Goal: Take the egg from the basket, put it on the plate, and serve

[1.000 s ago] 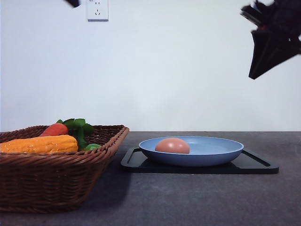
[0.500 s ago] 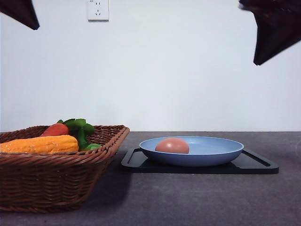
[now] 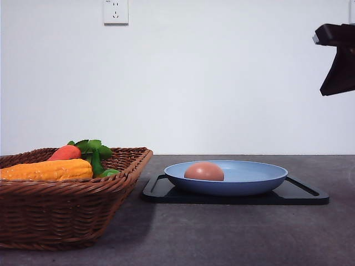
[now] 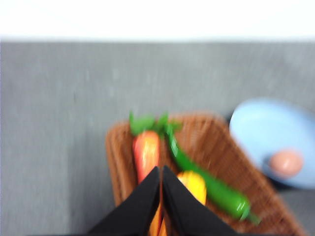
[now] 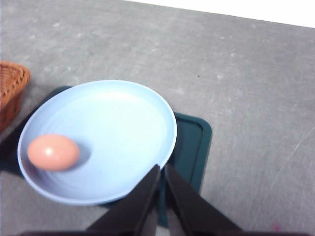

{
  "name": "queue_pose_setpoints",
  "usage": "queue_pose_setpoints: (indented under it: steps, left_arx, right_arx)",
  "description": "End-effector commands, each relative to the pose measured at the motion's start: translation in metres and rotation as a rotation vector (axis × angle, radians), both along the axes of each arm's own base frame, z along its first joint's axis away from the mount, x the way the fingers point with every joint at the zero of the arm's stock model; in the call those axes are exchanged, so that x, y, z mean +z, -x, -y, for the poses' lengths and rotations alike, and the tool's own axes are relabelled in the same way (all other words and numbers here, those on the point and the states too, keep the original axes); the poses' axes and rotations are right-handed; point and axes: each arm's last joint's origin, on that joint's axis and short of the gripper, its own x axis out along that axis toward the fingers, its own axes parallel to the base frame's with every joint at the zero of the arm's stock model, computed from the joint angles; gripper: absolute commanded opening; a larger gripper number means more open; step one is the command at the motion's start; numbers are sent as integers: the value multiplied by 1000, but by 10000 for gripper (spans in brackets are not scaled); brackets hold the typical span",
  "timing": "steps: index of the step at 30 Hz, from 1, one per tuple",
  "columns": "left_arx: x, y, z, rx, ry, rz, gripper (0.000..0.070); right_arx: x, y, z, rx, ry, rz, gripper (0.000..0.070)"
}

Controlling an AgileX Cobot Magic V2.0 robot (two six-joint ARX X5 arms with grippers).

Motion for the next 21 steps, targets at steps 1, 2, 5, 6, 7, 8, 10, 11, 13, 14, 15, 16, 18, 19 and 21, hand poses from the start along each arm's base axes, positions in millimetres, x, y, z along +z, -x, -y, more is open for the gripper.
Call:
queue_pose_setpoints:
  steps: [1, 2, 5, 6, 7, 8, 10, 11, 13, 14, 15, 16, 18, 19, 21]
  left_arx:
    - [4, 0, 0, -4, 20, 14, 0]
    - [5, 0, 0, -4, 23, 22, 0]
    - [6, 0, 1, -4, 26, 31, 0]
    - [6, 0, 1, -4, 25, 28, 0]
    - [5, 0, 1, -4, 25, 26, 0]
    - [5, 0, 1, -4, 24, 26, 0]
    - [5, 0, 1, -4, 25, 26, 0]
    - [5, 0, 1, -4, 25, 26, 0]
    - [5, 0, 1, -4, 25, 26, 0]
    - [5, 0, 1, -4, 25, 26, 0]
    - [5, 0, 1, -5, 25, 26, 0]
    - [5, 1, 1, -10, 25, 26, 0]
    - [7, 4, 1, -19, 30, 42, 0]
    - [8, 8, -1, -19, 36, 60, 0]
    - [12, 18, -5, -24, 11, 122, 0]
  right_arx:
    - [2, -1, -1, -3, -22, 8, 0]
    - [2, -1, -1, -3, -22, 8, 0]
    - [2, -1, -1, -3, -22, 8, 0]
    - [2, -1, -1, -2, -22, 8, 0]
    - [2, -1, -1, -2, -22, 8, 0]
    - [2, -1, -1, -2, -22, 8, 0]
    - [2, -1, -1, -3, -22, 8, 0]
    - [2, -1, -1, -3, -22, 8, 0]
    - [2, -1, -1, -3, -22, 8, 0]
    - [2, -1, -1, -3, -22, 8, 0]
    - [2, -1, -1, -3, -22, 8, 0]
    - [2, -1, -1, -2, -22, 8, 0]
    - [2, -1, -1, -3, -22, 8, 0]
    - [2, -1, -1, -3, -22, 8, 0]
    - [2, -1, -1, -3, -22, 8, 0]
